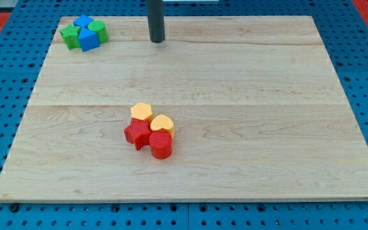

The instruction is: Push the blue cube in between the green blocks

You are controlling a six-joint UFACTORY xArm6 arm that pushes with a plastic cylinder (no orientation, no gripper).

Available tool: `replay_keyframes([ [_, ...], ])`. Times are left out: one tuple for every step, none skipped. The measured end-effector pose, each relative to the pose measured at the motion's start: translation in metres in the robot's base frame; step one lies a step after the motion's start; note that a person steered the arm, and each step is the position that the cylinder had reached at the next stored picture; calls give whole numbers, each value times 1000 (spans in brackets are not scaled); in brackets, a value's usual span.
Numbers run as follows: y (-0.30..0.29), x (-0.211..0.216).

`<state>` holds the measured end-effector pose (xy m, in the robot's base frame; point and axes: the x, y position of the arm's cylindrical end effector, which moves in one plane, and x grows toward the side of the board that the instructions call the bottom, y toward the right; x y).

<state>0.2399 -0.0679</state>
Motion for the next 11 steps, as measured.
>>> replay_keyframes([
  [-45, -46],
  [-67, -49],
  [-102, -48],
  [-127, -47],
  [-152, -47],
  [-165, -47],
  [-175, -47],
  [-175, -43],
  [-157, -23],
  [-138, 2],
  [-118, 29],
])
